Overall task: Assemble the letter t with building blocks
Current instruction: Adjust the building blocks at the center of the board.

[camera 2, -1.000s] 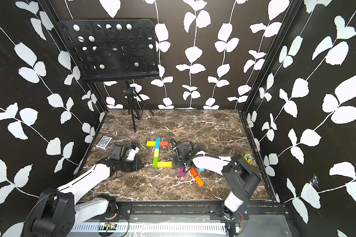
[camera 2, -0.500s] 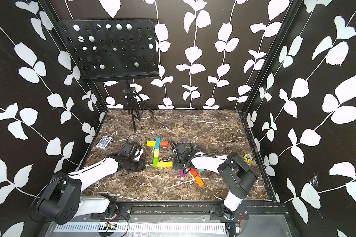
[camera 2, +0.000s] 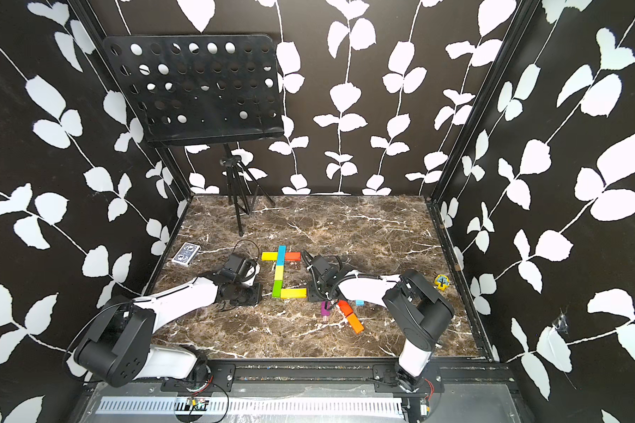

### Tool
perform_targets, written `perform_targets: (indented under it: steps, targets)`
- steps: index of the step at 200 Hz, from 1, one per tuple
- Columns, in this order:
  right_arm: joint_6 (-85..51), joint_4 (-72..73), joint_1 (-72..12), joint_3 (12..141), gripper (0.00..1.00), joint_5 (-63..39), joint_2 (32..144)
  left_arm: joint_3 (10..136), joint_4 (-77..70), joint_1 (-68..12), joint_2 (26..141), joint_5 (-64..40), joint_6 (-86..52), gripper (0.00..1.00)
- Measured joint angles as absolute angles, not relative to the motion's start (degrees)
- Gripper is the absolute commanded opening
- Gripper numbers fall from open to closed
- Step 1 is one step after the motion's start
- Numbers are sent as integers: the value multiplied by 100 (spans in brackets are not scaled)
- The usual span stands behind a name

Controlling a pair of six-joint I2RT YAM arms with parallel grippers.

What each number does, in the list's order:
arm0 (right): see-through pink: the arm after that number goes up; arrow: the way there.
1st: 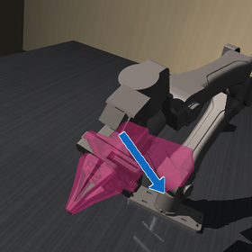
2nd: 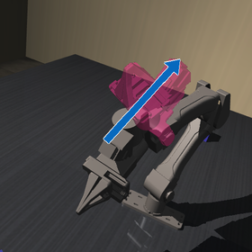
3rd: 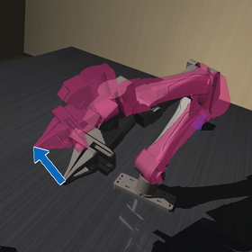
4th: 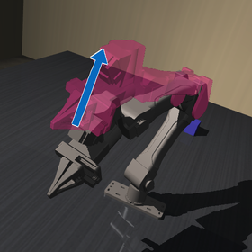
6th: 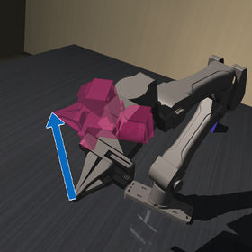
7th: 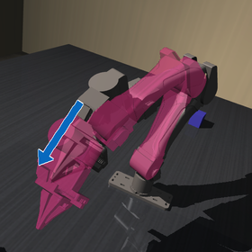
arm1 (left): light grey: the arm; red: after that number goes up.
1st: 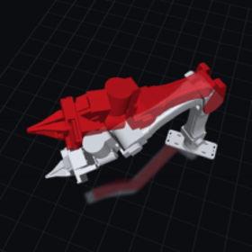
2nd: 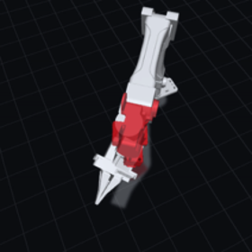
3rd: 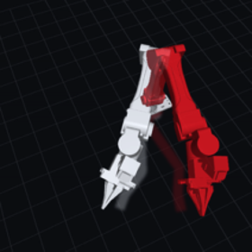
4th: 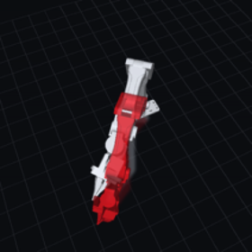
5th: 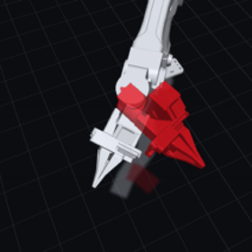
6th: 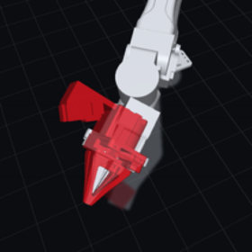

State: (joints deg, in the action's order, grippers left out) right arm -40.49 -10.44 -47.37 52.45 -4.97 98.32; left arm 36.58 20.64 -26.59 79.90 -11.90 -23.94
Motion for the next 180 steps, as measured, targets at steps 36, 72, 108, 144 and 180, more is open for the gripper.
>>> perform_targets:
  steps: [36, 72, 108, 144, 180]
  targets:
    - [-4049, -1013, -4737, 5245, 35, -499, 9841, 3739, 1997, -2698, 8154, -1157, -2399, 0]
    - [-4049, -993, -4737, 5293, 35, -508, 9889, 3750, 1977, -2753, 8180, -1155, -2399, 4]
    - [-4047, -967, -4737, 5319, 35, -517, 9918, 3804, 1975, -2821, 8250, -1153, -2399, 9]
    - [-4047, -967, -4737, 5317, 36, -517, 9918, 3865, 1935, -2860, 8313, -1153, -2397, 12]
    - [-4047, -967, -4737, 5317, 35, -517, 9918, 3938, 1938, -2906, 8392, -1164, -2388, 16]
